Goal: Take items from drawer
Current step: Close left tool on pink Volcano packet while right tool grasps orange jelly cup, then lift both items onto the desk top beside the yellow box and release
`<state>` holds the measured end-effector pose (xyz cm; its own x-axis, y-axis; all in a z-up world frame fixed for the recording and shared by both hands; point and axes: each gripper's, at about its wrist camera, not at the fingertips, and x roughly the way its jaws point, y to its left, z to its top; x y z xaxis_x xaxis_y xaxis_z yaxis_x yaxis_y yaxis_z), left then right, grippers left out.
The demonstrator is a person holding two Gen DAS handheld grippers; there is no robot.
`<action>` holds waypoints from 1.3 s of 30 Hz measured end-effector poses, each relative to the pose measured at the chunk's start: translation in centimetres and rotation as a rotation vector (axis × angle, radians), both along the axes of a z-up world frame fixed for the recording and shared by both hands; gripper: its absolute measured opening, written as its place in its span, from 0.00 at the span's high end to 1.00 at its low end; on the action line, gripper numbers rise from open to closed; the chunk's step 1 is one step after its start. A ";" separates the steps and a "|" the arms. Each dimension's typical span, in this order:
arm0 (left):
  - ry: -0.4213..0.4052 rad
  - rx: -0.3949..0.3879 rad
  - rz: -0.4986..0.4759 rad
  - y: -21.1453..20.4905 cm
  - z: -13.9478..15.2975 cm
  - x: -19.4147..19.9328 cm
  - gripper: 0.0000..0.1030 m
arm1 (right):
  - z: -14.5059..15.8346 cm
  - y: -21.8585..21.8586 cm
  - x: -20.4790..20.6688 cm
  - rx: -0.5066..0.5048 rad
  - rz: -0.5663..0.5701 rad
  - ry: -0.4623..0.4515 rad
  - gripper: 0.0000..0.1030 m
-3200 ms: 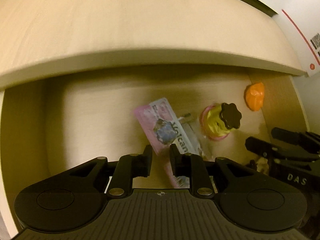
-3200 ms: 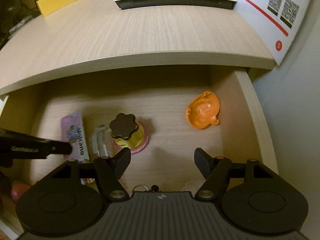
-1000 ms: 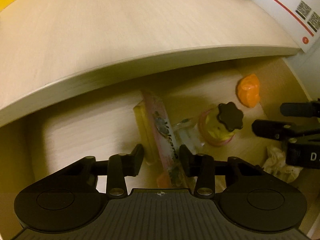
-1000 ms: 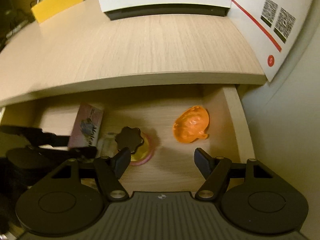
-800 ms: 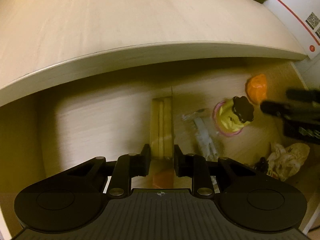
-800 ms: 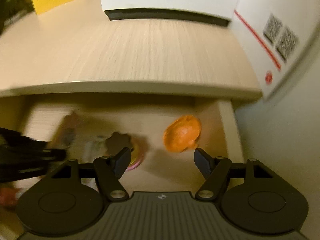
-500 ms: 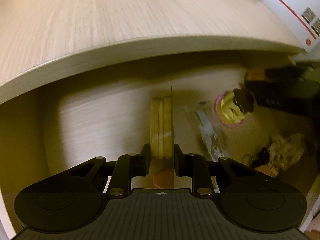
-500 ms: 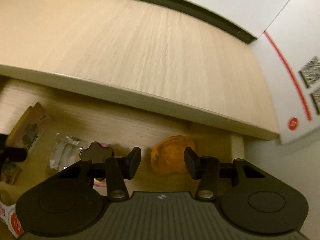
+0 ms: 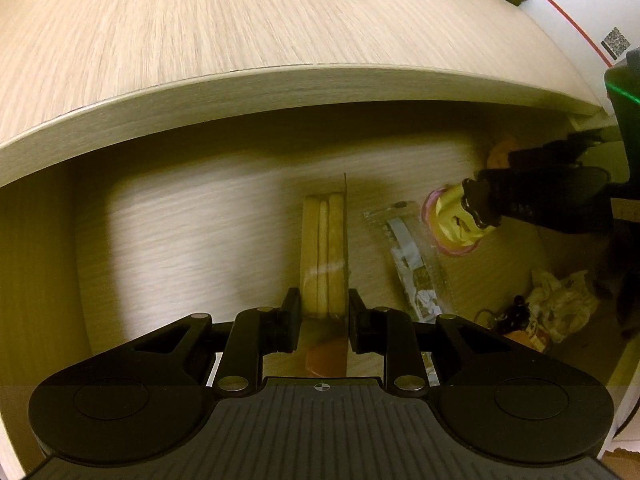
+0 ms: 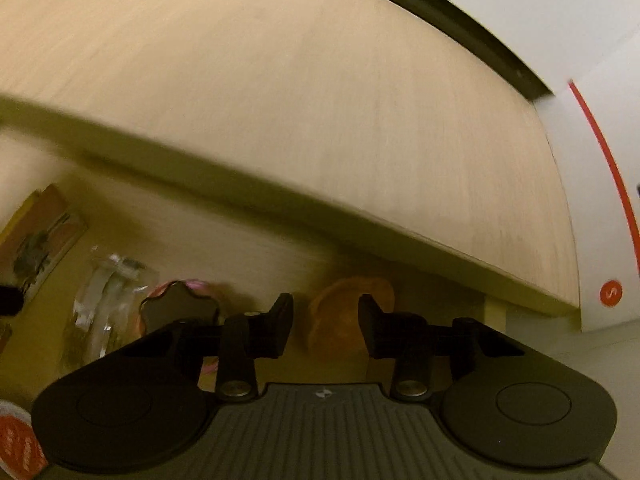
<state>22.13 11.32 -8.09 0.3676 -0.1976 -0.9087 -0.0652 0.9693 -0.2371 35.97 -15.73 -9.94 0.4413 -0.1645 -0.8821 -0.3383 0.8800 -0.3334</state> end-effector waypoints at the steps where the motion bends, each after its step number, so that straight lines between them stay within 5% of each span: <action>1: 0.000 0.001 0.001 -0.1 0.0 0.0 0.75 | 0.0 -0.2 0.0 0.016 -0.018 0.018 0.69; 9: -0.005 0.015 0.004 -0.4 0.0 0.0 0.74 | -0.3 -1.0 0.2 0.037 -0.073 -0.009 0.77; 12: -0.007 0.029 0.016 -0.5 0.1 -0.1 0.75 | 0.0 -1.1 -0.2 0.078 -0.071 0.018 0.91; 18: -0.076 0.067 0.020 -0.7 2.0 -1.6 0.75 | 3.1 -1.8 -4.8 0.157 -0.059 -0.023 0.91; 29: -0.256 -0.003 0.011 -1.1 9.2 -6.3 0.75 | 9.3 -2.0 -15.9 0.318 0.068 -0.199 0.91; 34: -0.462 -0.012 0.052 1.5 16.5 -3.5 0.75 | 14.5 0.3 -14.2 0.410 0.100 -0.334 0.91; 39: -0.447 0.020 0.122 4.6 17.1 3.4 0.75 | 19.5 2.8 -8.7 0.505 0.160 -0.440 0.91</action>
<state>25.54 15.89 9.00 0.7436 -0.1123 -0.6591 -0.0750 0.9655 -0.2492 27.27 -12.92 9.51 0.7605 0.3161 -0.5672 -0.4038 0.9143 -0.0319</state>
